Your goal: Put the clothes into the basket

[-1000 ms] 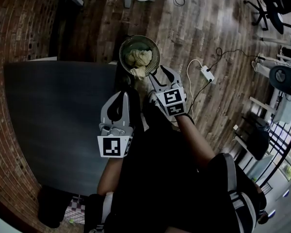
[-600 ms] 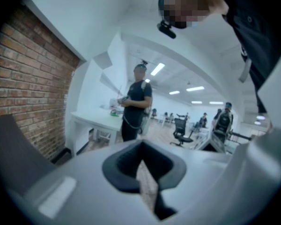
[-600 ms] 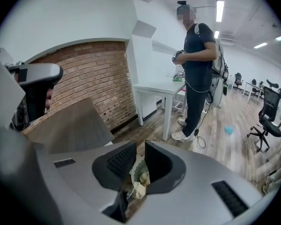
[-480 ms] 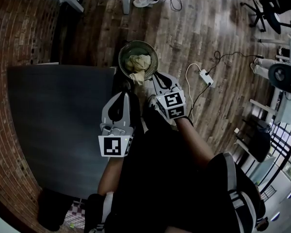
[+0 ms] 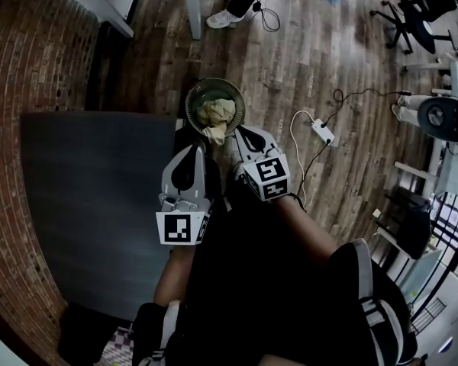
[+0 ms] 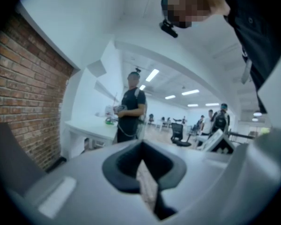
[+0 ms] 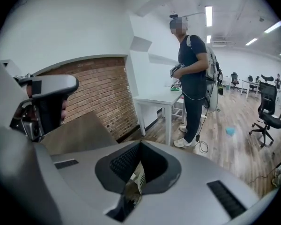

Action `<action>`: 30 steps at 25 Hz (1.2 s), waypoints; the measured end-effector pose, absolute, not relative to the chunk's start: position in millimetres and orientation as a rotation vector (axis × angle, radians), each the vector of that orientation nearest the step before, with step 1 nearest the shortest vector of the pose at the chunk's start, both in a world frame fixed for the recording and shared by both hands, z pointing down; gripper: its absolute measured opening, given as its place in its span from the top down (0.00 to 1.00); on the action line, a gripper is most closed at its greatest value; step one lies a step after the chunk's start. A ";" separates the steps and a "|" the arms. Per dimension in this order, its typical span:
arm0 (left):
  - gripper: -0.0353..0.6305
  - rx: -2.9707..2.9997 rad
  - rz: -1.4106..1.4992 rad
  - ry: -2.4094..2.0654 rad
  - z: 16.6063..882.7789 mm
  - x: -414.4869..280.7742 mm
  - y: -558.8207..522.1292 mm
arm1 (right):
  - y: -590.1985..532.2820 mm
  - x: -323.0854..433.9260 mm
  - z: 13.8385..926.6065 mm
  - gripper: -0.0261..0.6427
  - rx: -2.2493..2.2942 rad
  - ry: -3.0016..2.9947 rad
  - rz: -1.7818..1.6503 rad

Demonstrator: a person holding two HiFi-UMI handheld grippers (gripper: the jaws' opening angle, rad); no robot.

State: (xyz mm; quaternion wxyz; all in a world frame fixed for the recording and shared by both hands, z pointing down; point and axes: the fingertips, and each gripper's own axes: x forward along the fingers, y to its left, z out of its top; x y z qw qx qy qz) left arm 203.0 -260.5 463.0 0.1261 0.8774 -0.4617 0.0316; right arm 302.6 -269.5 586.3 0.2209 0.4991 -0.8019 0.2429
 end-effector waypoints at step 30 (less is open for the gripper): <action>0.94 2.676 -0.013 -1.325 404.9 261.2 -207.2 | -194.7 326.6 453.0 0.95 1.438 -2.535 0.454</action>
